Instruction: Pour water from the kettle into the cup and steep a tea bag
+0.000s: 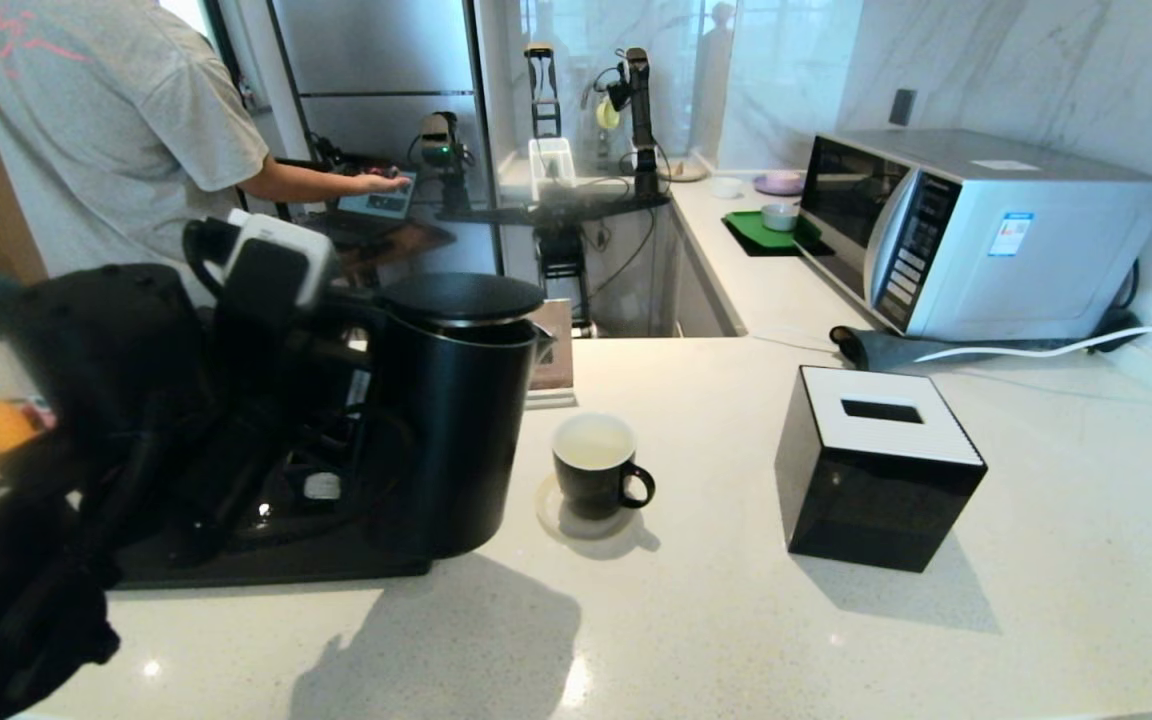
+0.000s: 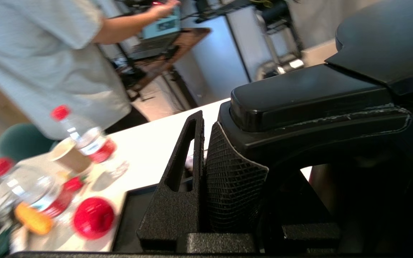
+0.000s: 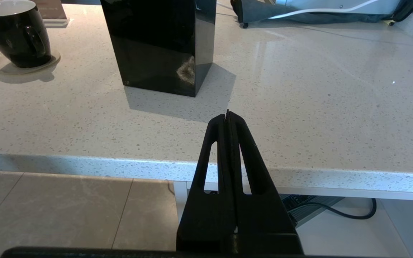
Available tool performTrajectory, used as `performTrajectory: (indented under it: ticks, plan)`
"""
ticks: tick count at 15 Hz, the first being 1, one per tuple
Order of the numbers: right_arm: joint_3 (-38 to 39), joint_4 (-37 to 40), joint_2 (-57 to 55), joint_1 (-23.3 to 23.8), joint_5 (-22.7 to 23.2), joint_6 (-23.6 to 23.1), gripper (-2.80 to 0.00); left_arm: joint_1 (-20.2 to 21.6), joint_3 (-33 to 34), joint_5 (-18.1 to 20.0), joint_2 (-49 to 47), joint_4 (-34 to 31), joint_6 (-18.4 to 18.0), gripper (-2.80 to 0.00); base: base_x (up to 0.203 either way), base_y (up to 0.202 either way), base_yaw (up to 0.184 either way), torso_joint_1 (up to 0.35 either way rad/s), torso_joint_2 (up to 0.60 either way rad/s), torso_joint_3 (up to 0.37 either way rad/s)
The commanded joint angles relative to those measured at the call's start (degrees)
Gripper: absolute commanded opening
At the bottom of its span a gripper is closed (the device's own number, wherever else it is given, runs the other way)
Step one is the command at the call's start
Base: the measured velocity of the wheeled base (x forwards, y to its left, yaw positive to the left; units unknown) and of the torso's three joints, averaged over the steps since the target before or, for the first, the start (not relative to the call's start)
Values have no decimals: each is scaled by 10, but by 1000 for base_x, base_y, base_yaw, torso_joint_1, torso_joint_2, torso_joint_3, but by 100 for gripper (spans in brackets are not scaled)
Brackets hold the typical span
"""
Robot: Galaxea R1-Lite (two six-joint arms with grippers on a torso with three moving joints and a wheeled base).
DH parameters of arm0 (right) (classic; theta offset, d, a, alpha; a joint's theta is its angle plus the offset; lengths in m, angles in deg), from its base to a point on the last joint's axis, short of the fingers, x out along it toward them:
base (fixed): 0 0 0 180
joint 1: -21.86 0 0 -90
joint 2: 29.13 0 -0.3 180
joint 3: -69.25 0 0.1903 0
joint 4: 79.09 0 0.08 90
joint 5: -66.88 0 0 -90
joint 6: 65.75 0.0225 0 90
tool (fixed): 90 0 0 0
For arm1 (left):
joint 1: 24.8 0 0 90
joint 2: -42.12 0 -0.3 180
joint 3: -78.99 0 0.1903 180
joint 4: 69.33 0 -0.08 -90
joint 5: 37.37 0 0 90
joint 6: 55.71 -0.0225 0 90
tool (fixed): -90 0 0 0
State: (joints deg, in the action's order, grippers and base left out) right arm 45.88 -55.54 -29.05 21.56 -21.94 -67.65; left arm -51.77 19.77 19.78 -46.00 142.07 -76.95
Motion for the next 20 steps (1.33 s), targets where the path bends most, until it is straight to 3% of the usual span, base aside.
performTrajectory:
  ticks: [1,7,10,16,20]
  plan:
    - [0,0,-1,0,0,0,-280,40,13,0,48,4,0,-280,0,0,0,0,0,0]
    - [0,0,-1,0,0,0,-280,159,53,7,129,4,2,-280,0,0,0,0,0,0]
    - [0,0,-1,0,0,0,-280,244,76,34,160,3,20,-280,0,0,0,0,0,0]
    - [0,-1,-1,0,0,0,-280,455,114,186,195,0,53,-280,0,0,0,0,0,0]
    - [0,0,-1,0,0,0,-280,520,127,261,181,1,75,-280,0,0,0,0,0,0]
